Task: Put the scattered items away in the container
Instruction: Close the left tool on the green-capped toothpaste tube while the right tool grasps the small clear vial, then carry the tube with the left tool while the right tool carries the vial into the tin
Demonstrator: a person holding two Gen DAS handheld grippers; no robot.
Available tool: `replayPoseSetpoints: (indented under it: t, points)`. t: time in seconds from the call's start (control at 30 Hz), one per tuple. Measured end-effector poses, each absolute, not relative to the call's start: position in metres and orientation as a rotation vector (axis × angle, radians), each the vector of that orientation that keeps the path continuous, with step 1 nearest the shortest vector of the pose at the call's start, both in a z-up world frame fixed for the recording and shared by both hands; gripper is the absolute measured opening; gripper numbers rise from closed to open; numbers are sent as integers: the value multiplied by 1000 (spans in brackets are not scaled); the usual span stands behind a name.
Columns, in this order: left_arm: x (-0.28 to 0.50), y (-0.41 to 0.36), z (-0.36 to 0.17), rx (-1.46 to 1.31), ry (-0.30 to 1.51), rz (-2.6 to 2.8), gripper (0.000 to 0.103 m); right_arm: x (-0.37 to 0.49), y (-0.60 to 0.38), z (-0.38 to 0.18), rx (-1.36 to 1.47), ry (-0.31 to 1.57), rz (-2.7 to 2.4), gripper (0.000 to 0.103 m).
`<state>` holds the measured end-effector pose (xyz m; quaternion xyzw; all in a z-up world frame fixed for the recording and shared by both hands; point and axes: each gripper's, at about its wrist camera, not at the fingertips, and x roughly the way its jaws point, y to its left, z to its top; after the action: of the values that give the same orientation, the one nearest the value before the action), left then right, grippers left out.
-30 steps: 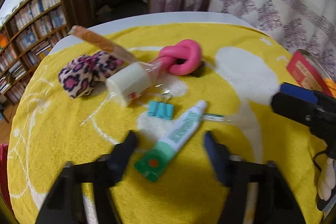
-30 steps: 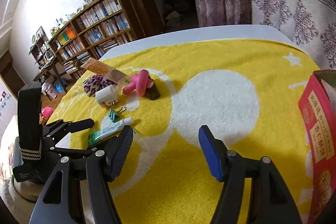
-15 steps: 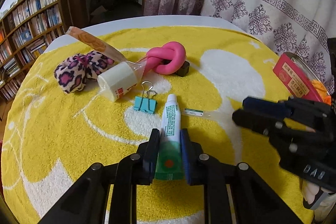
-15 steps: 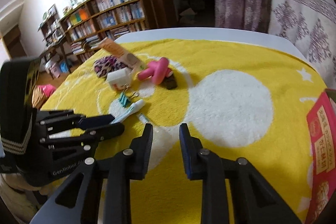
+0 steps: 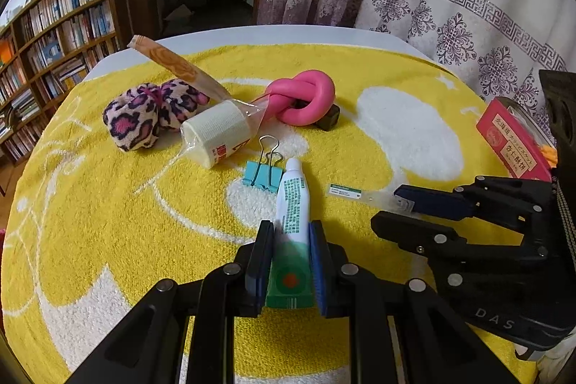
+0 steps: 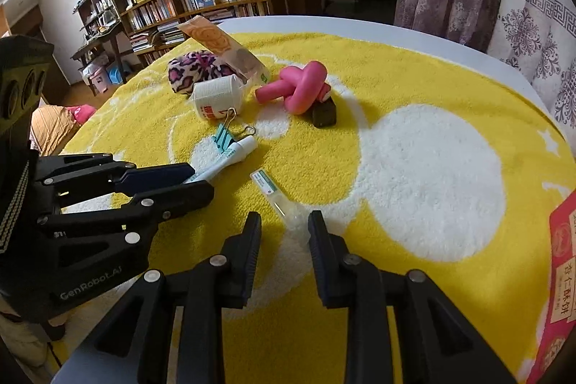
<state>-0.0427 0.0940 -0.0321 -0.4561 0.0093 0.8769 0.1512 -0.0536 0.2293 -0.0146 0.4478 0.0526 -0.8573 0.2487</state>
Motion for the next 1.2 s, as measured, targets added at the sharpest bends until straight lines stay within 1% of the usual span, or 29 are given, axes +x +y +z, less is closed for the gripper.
replayPoseSetpoints:
  t: [0.03, 0.13, 0.3, 0.43, 0.57, 0.7, 0.87, 0.93, 1.07, 1.2]
  points:
    - [-42, 95, -32, -1307, 27, 2521, 21, -53, 229, -14, 1220, 148, -2339, 28]
    - [-41, 95, -32, -1300, 21, 2526, 21, -55, 230, -15, 1231, 145, -2366, 11]
    - [-41, 94, -26, -1258, -14, 2536, 21, -53, 246, -10, 1203, 34, -2396, 11]
    - [-38, 95, -21, -1223, -9, 2539, 21, -48, 251, -2, 1154, -3, -2419, 11]
    - [-40, 96, -25, -1248, 15, 2523, 21, -48, 257, 2, 1140, -42, -2443, 11]
    - [-48, 101, -34, -1301, 53, 2535, 22, -48, 259, 3, 1145, -51, -2445, 11]
    - [-49, 102, -33, -1304, 83, 2550, 22, -45, 257, 3, 1140, -32, -2448, 11]
    - [-49, 99, -32, -1300, 49, 2539, 21, -45, 258, 3, 1139, -29, -2459, 11]
    - [-45, 91, -32, -1273, -94, 2427, 21, -47, 265, 4, 1136, -67, -2481, 11]
    - [-38, 97, -28, -1235, -121, 2374, 21, -47, 274, 9, 1112, -111, -2509, 11]
